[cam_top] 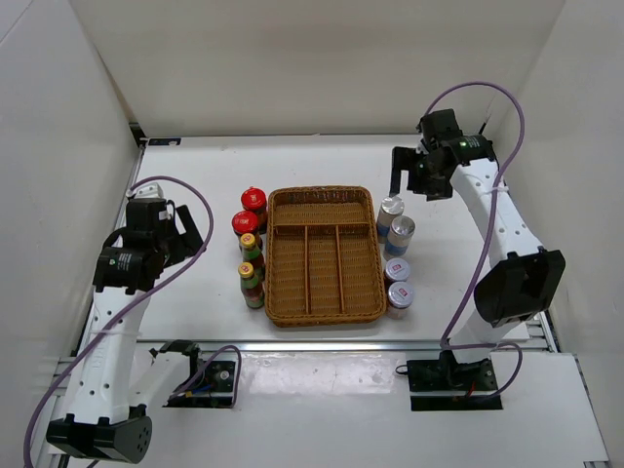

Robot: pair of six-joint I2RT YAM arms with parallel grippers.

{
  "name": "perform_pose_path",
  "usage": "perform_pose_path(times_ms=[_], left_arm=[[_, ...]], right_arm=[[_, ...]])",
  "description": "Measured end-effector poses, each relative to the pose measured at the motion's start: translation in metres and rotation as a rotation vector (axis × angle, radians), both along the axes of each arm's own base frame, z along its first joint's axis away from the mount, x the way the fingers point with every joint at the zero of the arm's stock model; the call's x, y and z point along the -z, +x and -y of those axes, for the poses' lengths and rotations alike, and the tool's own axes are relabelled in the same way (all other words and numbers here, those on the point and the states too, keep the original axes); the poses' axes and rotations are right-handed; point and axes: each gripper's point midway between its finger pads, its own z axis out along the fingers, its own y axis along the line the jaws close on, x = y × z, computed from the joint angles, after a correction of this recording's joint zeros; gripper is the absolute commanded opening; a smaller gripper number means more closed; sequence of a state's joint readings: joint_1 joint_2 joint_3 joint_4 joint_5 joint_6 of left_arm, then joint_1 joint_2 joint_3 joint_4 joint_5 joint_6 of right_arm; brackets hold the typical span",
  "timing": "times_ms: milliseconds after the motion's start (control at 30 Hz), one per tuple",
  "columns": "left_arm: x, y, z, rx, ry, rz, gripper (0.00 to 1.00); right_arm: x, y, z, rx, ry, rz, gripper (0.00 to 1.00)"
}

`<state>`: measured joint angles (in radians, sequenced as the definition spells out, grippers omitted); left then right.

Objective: Organize the condiment bottles

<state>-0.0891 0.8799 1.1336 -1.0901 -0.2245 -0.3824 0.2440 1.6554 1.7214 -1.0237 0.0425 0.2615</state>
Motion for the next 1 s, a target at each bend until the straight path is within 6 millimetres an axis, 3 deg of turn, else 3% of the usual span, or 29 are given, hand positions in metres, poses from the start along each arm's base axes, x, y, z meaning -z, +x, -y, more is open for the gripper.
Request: perform_pose_path(times_ms=[200,333,733,867,1000], left_arm=[[0.001,0.001,0.0,0.001,0.0,-0.004,1.0],[0.002,0.002,0.001,0.003,-0.003,-0.008,1.0],[0.003,0.003,0.001,0.003,-0.002,-0.014,1.0],[0.005,0.004,0.002,0.007,-0.005,-0.023,1.0],[0.006,0.005,0.003,0.011,-0.009,-0.025,1.0]], right_arm=[[0.007,0.001,-0.011,-0.067,-0.03,-0.013,1.0],[0.012,0.022,-0.015,-0.088,-0.061,-0.021,1.0],[0.059,0.028,-0.021,-0.112,-0.105,-0.14,1.0],[0.077,0.027,-0.025,-0.116,-0.092,-0.195,0.91],[0.097,0.024,-0.028,-0.11,-0.086,-0.257,0.74]])
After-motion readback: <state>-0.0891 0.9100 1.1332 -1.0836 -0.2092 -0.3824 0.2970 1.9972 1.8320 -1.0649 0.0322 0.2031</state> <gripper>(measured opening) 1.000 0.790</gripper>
